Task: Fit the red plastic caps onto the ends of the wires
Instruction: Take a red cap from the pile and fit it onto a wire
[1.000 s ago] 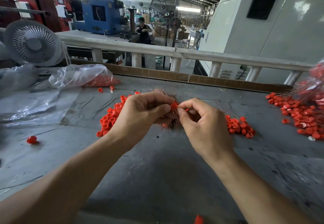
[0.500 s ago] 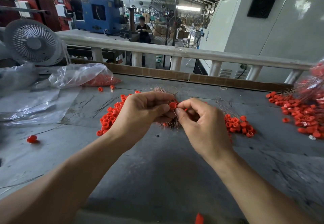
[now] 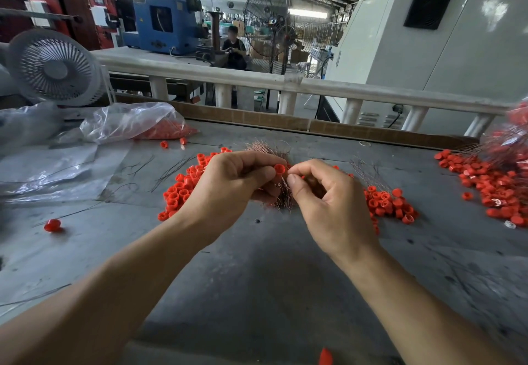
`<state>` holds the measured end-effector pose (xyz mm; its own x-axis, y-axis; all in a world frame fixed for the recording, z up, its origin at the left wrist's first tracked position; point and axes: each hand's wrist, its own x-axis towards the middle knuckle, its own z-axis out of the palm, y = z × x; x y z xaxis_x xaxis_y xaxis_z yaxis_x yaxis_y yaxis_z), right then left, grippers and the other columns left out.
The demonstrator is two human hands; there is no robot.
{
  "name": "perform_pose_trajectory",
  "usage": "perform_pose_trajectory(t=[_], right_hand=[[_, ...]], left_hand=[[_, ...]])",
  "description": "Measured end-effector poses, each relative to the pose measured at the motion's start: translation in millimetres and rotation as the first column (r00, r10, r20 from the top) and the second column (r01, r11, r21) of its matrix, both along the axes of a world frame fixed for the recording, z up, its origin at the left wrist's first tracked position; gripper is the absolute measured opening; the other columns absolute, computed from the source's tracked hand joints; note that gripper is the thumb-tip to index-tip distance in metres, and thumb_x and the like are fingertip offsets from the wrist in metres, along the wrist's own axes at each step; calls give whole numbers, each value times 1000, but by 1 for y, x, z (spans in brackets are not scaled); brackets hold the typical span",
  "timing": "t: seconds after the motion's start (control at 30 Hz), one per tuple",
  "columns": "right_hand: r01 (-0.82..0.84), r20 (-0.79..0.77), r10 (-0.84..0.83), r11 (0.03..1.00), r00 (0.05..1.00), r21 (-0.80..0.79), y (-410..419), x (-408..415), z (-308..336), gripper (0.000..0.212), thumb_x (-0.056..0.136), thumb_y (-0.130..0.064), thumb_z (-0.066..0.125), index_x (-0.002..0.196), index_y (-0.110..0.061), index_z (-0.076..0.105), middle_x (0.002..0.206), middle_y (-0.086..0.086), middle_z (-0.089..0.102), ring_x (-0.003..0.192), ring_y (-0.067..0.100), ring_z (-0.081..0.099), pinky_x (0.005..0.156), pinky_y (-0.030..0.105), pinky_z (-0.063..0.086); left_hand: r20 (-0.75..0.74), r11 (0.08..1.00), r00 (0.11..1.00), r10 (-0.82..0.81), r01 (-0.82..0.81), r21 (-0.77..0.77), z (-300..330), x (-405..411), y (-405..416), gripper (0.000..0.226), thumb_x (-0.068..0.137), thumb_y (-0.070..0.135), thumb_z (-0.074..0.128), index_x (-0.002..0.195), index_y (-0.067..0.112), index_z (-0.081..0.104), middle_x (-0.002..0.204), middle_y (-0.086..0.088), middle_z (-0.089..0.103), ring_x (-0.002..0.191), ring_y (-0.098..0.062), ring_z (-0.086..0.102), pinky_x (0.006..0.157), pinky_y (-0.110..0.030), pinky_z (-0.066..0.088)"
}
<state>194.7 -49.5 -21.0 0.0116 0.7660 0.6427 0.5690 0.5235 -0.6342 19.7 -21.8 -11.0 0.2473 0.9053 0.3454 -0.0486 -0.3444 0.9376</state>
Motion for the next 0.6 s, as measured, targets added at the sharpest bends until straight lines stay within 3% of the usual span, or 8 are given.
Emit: perform_pose_trajectory(t=[0.17, 0.3, 0.43, 0.5, 0.6], right_hand=[[-7, -18, 6, 999, 1000, -32, -1, 0, 0, 17, 97, -19, 57, 102, -27, 72, 80, -9, 71, 76, 9, 67, 68, 34, 52], [-70, -50, 65, 993, 997, -98, 0, -2, 0, 22, 102, -9, 52, 111, -25, 66, 79, -2, 72, 70, 18, 67, 65, 43, 54], [-88, -52, 83, 991, 995, -100, 1, -2, -2, 25, 99, -15, 49, 118, -27, 60, 72, -7, 65, 62, 8, 59, 58, 18, 43], [-100, -68, 92, 988, 993, -122, 2, -2, -2, 31, 95, -17, 49, 123, -27, 58, 75, -9, 68, 64, 7, 61, 59, 15, 44], [-153, -91, 139, 974, 986, -167, 3, -4, -4, 38, 91, -17, 48, 127, -28, 55, 85, -8, 75, 74, 11, 70, 69, 36, 57]], left_hand=[[36, 1000, 999, -25, 26, -15, 1, 0, -1, 24, 98, 1, 61, 103, 18, 78, 92, -15, 77, 83, -28, 74, 76, -34, 63], [76, 998, 996, -42, 45, -32, 1, 0, -2, 20, 98, 3, 61, 108, 11, 76, 95, -17, 77, 85, -32, 74, 77, -38, 64], [117, 996, 990, -75, 81, -48, 2, 1, -4, 21, 96, 7, 61, 113, 7, 73, 99, -17, 77, 89, -35, 75, 79, -43, 64], [134, 993, 985, -106, 113, -46, 2, 1, -5, 22, 94, 10, 62, 114, 6, 72, 100, -17, 77, 89, -37, 75, 79, -46, 64], [143, 988, 980, -137, 145, -50, 2, 1, -5, 26, 91, 16, 63, 113, 6, 73, 100, -19, 77, 88, -36, 76, 74, -41, 64]])
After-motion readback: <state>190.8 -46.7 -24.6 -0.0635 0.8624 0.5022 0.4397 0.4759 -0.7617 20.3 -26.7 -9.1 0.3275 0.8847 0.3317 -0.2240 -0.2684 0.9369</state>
